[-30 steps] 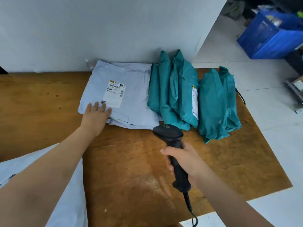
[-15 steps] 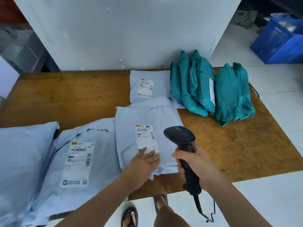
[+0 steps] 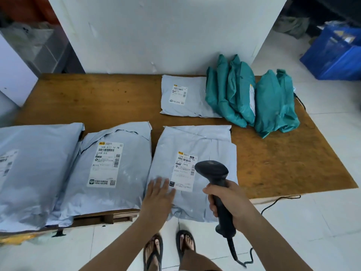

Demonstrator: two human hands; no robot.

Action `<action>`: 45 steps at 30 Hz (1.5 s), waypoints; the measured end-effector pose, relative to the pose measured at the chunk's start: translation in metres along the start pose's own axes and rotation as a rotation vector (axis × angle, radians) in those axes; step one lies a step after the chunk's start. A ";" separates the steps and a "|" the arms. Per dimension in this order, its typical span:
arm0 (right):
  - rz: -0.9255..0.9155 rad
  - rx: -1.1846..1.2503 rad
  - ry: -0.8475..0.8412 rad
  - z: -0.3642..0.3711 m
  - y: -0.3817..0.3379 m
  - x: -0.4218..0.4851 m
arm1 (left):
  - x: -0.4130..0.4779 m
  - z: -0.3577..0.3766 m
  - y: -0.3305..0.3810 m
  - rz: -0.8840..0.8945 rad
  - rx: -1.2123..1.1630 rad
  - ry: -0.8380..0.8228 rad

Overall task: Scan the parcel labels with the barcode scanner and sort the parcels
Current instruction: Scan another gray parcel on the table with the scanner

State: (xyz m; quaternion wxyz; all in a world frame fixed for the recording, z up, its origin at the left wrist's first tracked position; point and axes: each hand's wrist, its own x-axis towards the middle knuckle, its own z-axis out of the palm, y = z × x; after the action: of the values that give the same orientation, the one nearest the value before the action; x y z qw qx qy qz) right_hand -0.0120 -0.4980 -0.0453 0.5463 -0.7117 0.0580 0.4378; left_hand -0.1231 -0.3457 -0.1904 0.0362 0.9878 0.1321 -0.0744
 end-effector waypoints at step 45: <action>-0.211 -0.130 0.029 -0.012 -0.049 0.005 | 0.021 -0.157 -0.101 -0.160 -0.288 0.832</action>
State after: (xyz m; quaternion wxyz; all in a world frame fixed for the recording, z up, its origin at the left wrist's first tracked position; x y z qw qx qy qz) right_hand 0.0248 -0.4865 -0.0125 0.5412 -0.7540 -0.0379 0.3705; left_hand -0.1086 -0.2283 -0.0440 0.1110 0.9052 0.2202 0.3460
